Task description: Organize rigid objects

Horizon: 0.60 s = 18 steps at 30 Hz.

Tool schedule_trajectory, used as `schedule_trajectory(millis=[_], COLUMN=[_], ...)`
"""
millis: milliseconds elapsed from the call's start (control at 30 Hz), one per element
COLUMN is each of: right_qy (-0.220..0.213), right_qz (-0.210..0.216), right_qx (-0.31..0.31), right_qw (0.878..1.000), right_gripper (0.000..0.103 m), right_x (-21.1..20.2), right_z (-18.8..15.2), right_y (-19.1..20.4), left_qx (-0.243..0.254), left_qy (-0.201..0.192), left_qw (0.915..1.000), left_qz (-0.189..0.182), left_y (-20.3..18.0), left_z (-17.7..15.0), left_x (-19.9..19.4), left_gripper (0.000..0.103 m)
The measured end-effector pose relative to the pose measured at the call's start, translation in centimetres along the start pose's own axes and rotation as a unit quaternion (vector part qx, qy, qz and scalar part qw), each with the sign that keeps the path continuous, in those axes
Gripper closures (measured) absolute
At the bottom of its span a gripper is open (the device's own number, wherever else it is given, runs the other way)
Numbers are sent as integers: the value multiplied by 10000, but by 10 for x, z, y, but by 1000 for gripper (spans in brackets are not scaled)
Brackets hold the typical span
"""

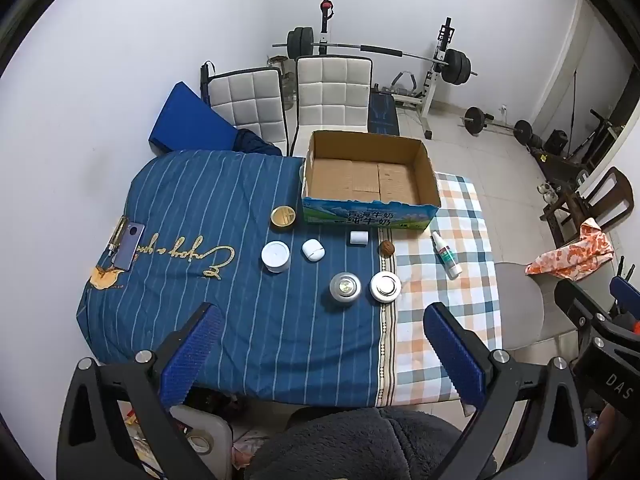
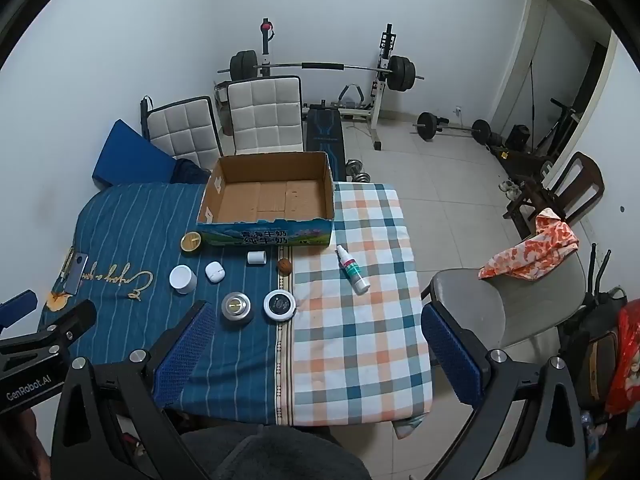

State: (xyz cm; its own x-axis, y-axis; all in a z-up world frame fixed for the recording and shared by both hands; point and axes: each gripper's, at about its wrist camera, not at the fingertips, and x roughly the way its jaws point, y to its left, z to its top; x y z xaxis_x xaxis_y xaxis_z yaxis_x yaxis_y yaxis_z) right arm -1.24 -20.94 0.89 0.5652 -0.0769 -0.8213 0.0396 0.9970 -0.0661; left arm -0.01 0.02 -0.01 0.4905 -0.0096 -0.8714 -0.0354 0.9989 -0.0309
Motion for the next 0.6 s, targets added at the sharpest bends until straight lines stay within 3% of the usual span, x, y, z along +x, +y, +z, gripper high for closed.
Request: schedule_trajectory(millis=[600], right_qy=[20], right_qz=[41], right_qx=[30], right_qw=[10000], right_gripper=[0], right_x=[0], right_z=[-3], right_y=[-3], left_qx=[33], left_qy=[-26], left_qw=[10000], left_qz=[64], left_y=[-8], left_z=[-5], left_x=[2], left_gripper=[0])
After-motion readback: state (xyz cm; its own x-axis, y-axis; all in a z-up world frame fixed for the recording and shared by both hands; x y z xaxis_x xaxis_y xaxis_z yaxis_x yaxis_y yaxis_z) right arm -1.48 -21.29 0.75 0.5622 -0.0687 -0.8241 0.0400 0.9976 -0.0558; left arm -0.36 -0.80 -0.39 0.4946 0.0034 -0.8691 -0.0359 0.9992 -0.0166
